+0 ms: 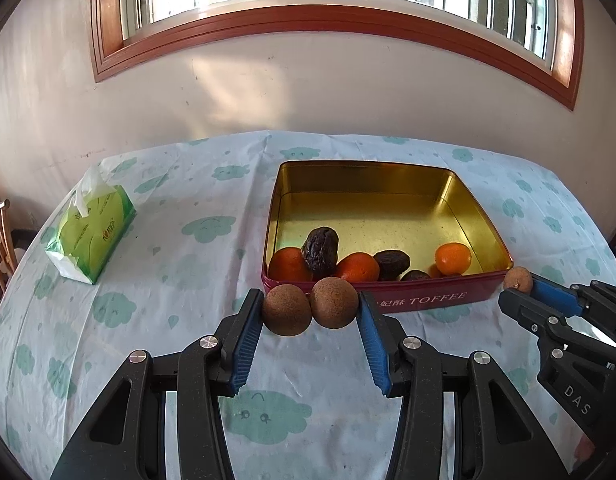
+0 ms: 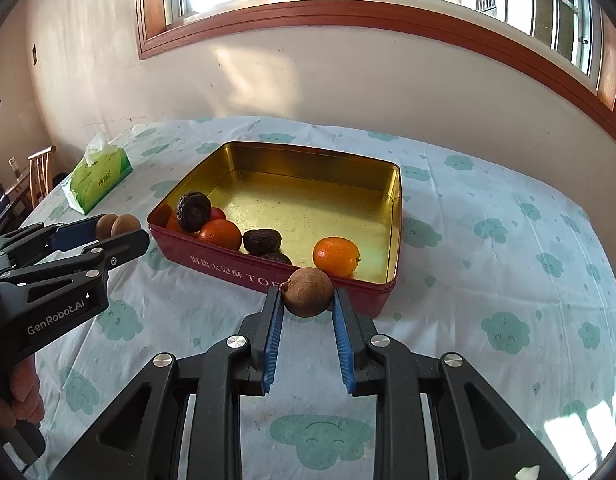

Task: Organize fruits
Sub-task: 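Carry longans into tin with both tools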

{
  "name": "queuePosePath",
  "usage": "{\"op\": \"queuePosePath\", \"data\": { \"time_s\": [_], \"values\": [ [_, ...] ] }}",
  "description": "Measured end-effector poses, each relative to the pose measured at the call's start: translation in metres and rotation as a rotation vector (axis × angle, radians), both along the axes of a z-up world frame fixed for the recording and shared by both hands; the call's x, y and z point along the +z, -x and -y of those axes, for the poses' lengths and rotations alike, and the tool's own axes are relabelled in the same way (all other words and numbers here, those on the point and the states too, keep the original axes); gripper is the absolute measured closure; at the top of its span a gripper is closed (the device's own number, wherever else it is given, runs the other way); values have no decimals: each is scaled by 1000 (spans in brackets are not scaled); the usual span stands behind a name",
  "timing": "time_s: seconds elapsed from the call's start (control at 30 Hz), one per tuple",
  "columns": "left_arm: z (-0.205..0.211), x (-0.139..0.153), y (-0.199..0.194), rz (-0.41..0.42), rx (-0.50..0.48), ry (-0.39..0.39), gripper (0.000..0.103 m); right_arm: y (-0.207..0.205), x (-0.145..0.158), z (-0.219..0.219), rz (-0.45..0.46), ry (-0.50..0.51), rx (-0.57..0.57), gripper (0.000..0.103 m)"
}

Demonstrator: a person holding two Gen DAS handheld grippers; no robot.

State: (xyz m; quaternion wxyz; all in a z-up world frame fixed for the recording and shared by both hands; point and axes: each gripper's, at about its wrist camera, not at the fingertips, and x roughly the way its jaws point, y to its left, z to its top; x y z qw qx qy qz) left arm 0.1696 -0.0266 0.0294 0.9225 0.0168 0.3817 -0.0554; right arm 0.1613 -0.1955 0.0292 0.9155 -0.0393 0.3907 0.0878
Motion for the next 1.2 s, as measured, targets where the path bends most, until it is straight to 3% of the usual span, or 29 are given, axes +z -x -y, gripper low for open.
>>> {"op": "queuePosePath", "data": {
  "time_s": [1.2],
  "values": [
    [13, -16, -55, -28, -34, -21, 55, -48, 0, -2, -4, 25, 9, 80]
  ]
}}
